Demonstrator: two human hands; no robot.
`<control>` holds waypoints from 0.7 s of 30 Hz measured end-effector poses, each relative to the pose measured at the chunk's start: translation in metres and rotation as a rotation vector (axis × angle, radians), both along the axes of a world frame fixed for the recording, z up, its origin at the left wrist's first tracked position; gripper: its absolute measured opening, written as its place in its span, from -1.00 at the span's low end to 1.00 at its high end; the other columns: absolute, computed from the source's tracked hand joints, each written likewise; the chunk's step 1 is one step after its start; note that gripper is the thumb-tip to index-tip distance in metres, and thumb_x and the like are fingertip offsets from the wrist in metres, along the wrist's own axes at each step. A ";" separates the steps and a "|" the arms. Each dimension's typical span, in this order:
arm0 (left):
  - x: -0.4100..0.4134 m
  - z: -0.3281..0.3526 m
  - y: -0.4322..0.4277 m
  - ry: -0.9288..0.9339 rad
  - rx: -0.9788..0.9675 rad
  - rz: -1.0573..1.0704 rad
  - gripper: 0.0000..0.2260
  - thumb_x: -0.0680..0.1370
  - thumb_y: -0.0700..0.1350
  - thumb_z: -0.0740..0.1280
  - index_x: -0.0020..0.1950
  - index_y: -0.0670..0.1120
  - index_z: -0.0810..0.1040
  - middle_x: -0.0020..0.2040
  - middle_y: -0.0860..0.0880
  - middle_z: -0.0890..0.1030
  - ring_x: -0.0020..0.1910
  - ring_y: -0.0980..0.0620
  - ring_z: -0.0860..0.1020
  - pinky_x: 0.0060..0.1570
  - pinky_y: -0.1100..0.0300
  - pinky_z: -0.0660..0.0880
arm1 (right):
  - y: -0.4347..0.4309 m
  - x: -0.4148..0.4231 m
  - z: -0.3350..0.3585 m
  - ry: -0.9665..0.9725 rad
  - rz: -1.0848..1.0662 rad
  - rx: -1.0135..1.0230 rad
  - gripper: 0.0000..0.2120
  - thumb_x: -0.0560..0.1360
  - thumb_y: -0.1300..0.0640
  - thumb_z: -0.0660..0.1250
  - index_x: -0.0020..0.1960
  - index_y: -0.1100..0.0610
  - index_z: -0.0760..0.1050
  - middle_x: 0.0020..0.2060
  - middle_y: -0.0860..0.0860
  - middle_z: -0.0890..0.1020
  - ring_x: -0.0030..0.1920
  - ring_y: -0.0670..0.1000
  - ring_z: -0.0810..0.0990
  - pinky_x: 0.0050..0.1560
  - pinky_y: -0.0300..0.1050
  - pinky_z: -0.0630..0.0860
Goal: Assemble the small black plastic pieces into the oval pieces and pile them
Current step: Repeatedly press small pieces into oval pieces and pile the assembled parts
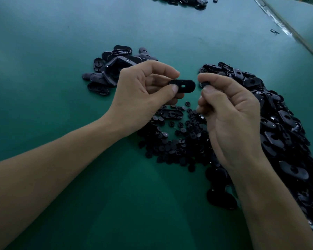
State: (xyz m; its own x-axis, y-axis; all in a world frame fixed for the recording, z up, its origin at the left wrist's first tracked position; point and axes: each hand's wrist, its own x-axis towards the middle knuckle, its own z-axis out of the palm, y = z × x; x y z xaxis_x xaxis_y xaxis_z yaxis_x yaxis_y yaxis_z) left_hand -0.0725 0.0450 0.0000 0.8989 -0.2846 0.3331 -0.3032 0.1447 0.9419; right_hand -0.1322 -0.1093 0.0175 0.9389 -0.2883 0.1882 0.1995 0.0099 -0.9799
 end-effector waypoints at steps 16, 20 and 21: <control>0.000 -0.001 0.001 -0.036 0.036 0.025 -0.80 0.51 -0.39 0.41 -0.02 -0.10 0.59 -0.27 0.12 0.68 -0.28 0.08 0.69 -0.15 0.16 0.66 | 0.001 -0.005 0.002 -0.028 0.043 0.088 -0.88 0.54 0.36 0.37 -0.01 0.18 0.54 -0.13 0.11 0.74 -0.13 0.08 0.73 -0.08 -0.15 0.61; -0.001 -0.001 0.001 -0.041 0.034 0.026 -0.80 0.51 -0.39 0.41 -0.03 -0.10 0.58 -0.27 0.13 0.67 -0.27 0.08 0.69 -0.15 0.17 0.66 | 0.001 -0.005 0.002 -0.026 0.037 0.063 -0.92 0.53 0.31 0.39 -0.03 0.16 0.56 -0.15 0.11 0.74 -0.12 0.07 0.73 -0.09 -0.15 0.61; -0.001 -0.001 0.001 -0.043 0.034 0.024 -0.80 0.51 -0.40 0.41 -0.02 -0.10 0.58 -0.27 0.12 0.68 -0.25 0.07 0.70 -0.15 0.17 0.66 | 0.001 -0.004 0.002 -0.027 0.022 0.033 -0.91 0.52 0.30 0.41 -0.05 0.14 0.58 -0.17 0.08 0.73 -0.14 0.04 0.71 -0.10 -0.15 0.60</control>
